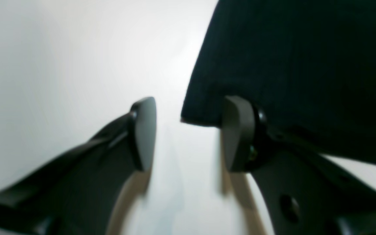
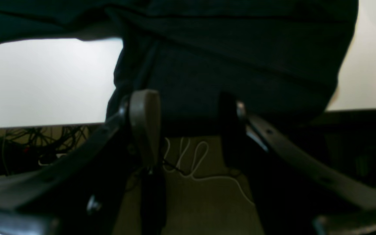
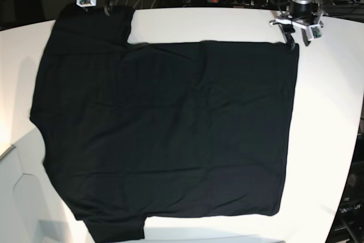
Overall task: Fold the T-shirt properly
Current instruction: 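Lower both grippers onto the shirt's shoulder corners and close them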
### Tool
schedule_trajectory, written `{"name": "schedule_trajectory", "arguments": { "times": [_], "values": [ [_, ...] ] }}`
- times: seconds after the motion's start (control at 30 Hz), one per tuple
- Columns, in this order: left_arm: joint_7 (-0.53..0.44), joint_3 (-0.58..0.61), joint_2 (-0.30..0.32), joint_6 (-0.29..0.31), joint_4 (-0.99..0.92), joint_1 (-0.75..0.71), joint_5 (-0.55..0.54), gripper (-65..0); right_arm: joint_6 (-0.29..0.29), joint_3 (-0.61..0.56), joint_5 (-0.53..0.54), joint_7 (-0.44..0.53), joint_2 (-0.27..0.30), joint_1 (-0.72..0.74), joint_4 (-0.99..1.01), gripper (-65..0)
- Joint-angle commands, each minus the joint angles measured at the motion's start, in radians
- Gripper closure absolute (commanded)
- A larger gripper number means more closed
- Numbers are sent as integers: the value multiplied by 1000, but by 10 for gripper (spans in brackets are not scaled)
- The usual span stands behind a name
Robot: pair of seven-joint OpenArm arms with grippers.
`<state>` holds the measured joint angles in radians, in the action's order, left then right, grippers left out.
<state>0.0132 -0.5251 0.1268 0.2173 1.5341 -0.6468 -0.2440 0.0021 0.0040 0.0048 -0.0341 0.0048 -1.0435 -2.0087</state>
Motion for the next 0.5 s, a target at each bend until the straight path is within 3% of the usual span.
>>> {"name": "schedule_trajectory", "arguments": {
  "times": [0.0, 0.2, 0.37, 0.47],
  "values": [
    [-34, -3, 9, 1, 9, -3, -4, -317, 3, 1, -4, 21, 1, -11, -13, -302],
    [-34, 15, 12, 3, -16, 14, -2, -315, 3, 1, -4, -60, 1, 15, -14, -302],
    [-34, 52, 15, 3, -22, 11, -2, -309, 3, 1, -4, -63, 1, 21, -16, -300],
    [-34, 52, 15, 3, -39, 15, -2, -227, 3, 12, -4, -62, 1, 30, -16, -301]
  ]
}}
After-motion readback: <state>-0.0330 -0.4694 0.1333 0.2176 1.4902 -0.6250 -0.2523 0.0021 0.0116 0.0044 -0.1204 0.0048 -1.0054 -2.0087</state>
